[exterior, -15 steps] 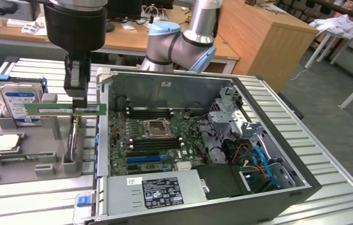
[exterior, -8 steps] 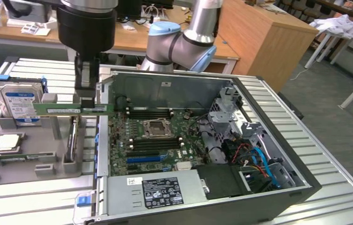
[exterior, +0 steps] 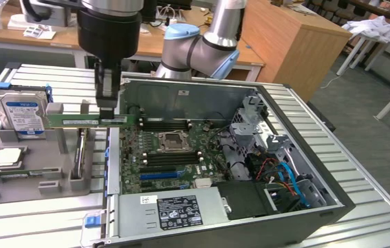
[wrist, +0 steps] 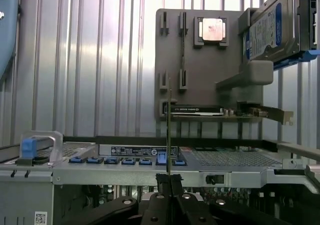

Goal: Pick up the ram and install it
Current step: 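Pick up the ram and move it above insertion slot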

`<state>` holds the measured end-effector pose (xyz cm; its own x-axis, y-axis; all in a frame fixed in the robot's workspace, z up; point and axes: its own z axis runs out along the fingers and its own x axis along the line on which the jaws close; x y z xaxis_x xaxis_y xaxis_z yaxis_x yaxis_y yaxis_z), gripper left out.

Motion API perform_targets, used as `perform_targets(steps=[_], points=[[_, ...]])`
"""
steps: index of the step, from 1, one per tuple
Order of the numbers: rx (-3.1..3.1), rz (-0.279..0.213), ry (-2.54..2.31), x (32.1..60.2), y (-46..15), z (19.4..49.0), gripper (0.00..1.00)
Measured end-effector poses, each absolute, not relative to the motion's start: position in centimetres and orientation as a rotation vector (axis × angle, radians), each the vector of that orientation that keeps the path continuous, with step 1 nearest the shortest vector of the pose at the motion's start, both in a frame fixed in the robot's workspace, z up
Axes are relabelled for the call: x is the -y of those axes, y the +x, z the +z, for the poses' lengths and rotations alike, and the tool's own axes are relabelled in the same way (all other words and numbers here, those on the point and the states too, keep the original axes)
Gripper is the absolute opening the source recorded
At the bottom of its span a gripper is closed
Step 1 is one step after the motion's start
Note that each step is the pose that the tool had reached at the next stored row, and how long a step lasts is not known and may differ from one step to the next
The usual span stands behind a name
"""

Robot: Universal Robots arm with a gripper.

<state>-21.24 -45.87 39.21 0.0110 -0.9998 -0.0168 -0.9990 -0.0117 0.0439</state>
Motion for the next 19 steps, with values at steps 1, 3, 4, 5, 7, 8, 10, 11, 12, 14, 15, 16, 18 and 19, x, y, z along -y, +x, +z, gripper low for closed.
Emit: perform_targets(steps=[1,3,4,5,7,8,10,11,12,14,15,16,18,19], points=[[2.195,-0.067,2.220,45.9,-21.0,39.2,0.12],[2.195,-0.067,2.220,45.9,-20.6,39.2,0.12],[2.195,-0.067,2.220,45.9,-20.4,39.2,0.12],[2.195,-0.067,2.220,45.9,-20.2,39.2,0.12],[2.195,-0.067,2.220,45.9,-19.8,39.2,0.12],[2.195,-0.067,2.220,45.9,-19.6,39.2,0.12],[2.195,-0.067,2.220,45.9,-19.1,39.2,0.12],[2.195,-0.067,2.220,45.9,-18.9,39.2,0.12],[2.195,-0.067,2.220,45.9,-18.7,39.2,0.12],[2.195,-0.067,2.220,45.9,-18.2,39.2,0.12],[2.195,-0.067,2.220,45.9,-18.0,39.2,0.12],[2.195,-0.067,2.220,45.9,-17.8,39.2,0.12],[2.195,-0.067,2.220,45.9,-17.4,39.2,0.12],[2.195,-0.067,2.220,45.9,-17.2,39.2,0.12]])
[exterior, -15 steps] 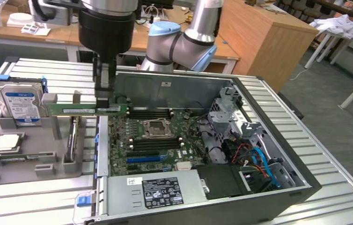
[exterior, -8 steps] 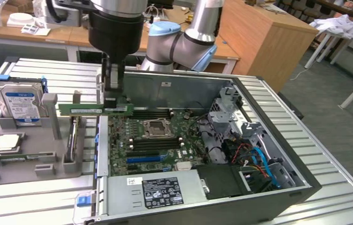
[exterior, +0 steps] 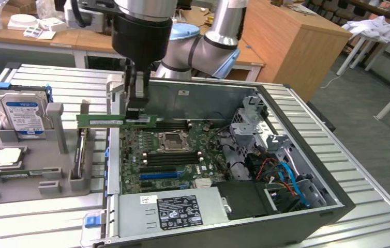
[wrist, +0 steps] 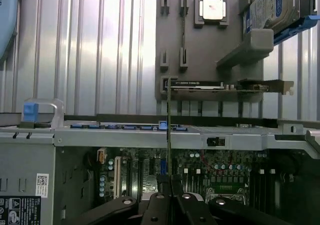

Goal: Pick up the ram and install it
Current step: 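Pick up the ram and move it above insertion slot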

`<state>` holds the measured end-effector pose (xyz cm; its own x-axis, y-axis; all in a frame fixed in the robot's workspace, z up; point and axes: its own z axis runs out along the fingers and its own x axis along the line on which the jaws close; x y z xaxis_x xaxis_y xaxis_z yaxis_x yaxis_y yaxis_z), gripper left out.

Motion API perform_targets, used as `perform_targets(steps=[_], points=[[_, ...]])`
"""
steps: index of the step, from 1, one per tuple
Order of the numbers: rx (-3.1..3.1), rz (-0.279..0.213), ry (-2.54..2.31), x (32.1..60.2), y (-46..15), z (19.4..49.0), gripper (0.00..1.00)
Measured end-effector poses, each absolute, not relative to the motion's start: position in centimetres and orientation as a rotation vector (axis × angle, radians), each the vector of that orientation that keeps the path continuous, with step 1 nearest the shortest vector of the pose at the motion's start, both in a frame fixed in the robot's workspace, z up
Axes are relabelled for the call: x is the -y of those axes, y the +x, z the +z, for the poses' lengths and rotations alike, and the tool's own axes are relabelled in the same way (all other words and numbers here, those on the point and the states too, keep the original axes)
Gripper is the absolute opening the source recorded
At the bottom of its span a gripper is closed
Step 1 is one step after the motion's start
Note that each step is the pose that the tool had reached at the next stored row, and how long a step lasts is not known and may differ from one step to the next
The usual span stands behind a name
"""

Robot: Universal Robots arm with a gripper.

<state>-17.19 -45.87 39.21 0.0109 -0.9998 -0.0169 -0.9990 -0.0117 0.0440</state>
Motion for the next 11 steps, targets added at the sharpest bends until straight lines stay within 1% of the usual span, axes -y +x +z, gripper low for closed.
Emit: perform_targets(steps=[11], points=[[2.195,-0.067,2.220,45.9,-15.1,39.2,0.12]])
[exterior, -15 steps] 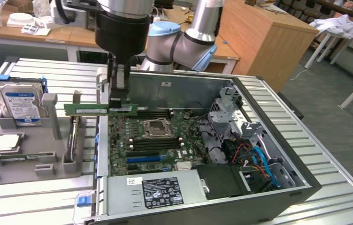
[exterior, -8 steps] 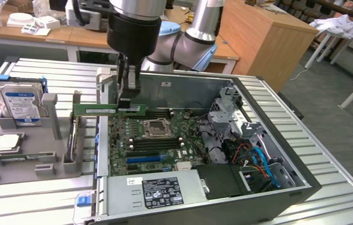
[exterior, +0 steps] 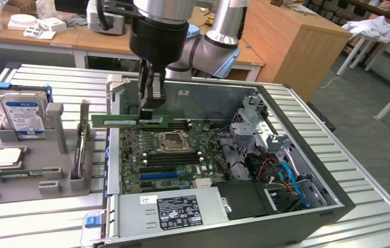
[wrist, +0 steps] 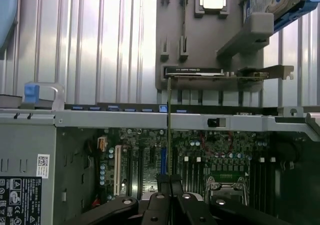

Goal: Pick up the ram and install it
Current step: 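Pick up the ram and move it above insertion slot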

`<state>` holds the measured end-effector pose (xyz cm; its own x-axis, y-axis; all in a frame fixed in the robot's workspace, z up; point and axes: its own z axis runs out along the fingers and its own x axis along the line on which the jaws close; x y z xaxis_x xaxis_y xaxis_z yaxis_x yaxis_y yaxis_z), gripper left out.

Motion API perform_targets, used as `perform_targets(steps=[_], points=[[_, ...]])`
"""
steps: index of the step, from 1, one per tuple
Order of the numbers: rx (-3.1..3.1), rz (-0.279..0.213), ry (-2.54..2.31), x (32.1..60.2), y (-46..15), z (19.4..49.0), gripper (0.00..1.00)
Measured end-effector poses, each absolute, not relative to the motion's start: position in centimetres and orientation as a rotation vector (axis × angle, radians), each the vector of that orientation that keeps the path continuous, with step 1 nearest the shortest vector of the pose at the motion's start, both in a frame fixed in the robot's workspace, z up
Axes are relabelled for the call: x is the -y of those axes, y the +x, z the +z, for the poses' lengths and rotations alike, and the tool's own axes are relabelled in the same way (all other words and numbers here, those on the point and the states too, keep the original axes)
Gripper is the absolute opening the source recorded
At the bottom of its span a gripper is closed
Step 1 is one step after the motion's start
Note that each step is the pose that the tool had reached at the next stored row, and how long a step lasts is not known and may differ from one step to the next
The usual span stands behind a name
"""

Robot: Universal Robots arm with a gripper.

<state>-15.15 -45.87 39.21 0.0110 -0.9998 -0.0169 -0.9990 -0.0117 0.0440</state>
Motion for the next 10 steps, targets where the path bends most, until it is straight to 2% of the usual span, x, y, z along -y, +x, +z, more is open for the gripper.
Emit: perform_targets(steps=[10], points=[[2.195,-0.067,2.220,45.9,-13.3,39.2,0.12]])
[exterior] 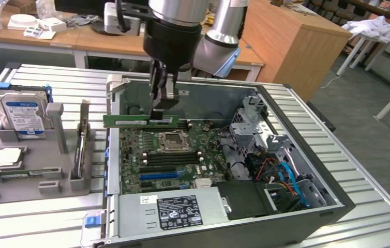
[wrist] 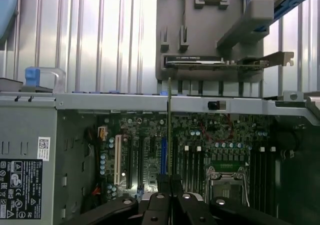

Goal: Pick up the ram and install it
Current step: 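Pick up the ram and move it above insertion slot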

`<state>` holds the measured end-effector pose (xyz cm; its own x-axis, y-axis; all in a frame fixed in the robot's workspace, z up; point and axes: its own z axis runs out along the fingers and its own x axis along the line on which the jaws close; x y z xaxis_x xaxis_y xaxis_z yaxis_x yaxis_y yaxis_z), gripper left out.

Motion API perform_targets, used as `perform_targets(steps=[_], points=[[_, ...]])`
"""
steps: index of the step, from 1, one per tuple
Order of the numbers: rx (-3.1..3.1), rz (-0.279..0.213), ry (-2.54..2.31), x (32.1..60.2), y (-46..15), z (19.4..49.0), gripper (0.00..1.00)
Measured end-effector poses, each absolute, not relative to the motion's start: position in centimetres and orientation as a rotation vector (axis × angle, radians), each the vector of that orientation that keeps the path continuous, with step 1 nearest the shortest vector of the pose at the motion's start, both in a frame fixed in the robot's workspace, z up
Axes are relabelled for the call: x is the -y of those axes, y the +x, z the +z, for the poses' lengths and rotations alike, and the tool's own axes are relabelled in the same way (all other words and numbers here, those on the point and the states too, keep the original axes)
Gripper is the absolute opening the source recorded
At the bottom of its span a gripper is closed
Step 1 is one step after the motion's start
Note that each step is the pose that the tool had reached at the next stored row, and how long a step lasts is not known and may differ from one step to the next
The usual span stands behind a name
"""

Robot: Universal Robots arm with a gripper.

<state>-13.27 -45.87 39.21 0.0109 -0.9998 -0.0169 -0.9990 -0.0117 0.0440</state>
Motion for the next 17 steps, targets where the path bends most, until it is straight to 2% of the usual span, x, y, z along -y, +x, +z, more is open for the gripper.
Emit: perform_targets(steps=[17], points=[[2.195,-0.067,2.220,45.9,-9.8,39.2,0.12]])
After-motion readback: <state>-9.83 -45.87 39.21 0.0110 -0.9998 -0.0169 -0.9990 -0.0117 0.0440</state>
